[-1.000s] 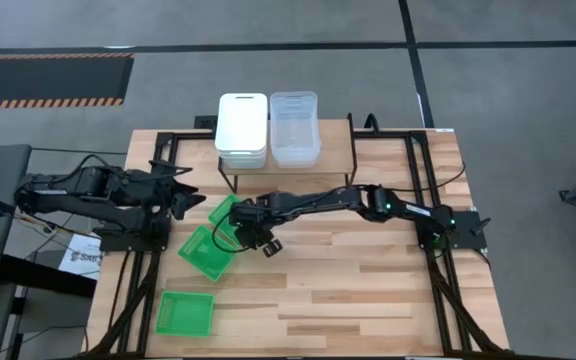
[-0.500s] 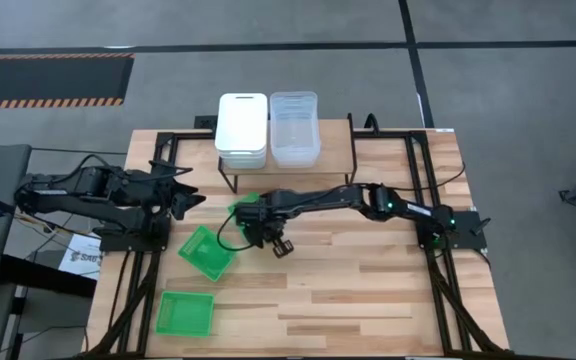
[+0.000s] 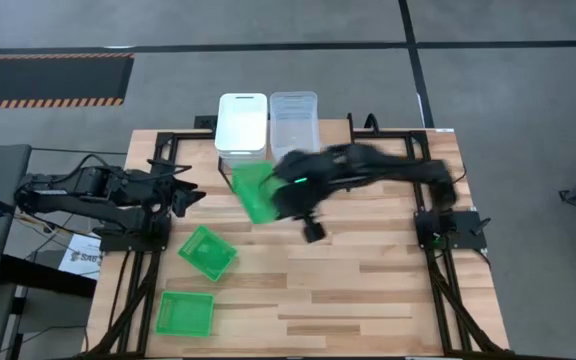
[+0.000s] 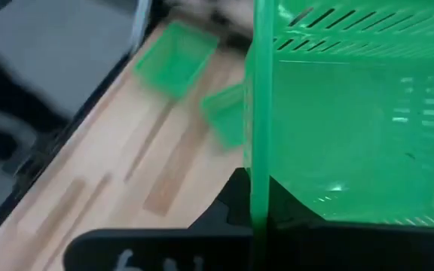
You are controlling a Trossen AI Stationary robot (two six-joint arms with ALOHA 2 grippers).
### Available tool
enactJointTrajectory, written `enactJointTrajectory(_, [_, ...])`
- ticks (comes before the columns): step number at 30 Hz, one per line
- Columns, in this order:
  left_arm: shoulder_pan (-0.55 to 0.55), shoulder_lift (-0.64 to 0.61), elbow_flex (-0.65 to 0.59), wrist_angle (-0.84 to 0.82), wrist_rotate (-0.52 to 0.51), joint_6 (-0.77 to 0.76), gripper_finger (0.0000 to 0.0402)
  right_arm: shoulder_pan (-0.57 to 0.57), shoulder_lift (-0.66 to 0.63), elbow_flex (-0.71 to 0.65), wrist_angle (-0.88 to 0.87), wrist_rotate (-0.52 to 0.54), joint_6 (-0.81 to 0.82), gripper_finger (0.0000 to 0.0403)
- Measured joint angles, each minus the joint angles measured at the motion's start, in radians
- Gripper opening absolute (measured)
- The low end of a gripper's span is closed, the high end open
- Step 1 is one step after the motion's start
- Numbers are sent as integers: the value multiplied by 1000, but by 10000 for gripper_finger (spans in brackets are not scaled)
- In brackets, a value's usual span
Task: Stack baskets on shelf by color
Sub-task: Put the top green bin on the shelf
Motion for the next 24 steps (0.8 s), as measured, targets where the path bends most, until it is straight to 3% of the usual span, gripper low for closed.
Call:
enactJointTrajectory(2, [0,0,0,2,-9,0,245,19,-91,0,17,92,12,3])
enactJointTrajectory(7, [0,-2,0,1,-19,0,245,8,-243,2,-23,570,87,3])
enactJointTrajectory(9, [0,-2,0,1,-19,2,245,-38,-267,2,-86,668,160,3])
enactJointTrajectory(17, [0,-2,0,1,-40,3,245,-283,-213,-1,-409,706,368,2])
enactJointTrajectory(24, [0,-2,0,2,-42,6,245,-394,-193,-112,-405,639,328,2])
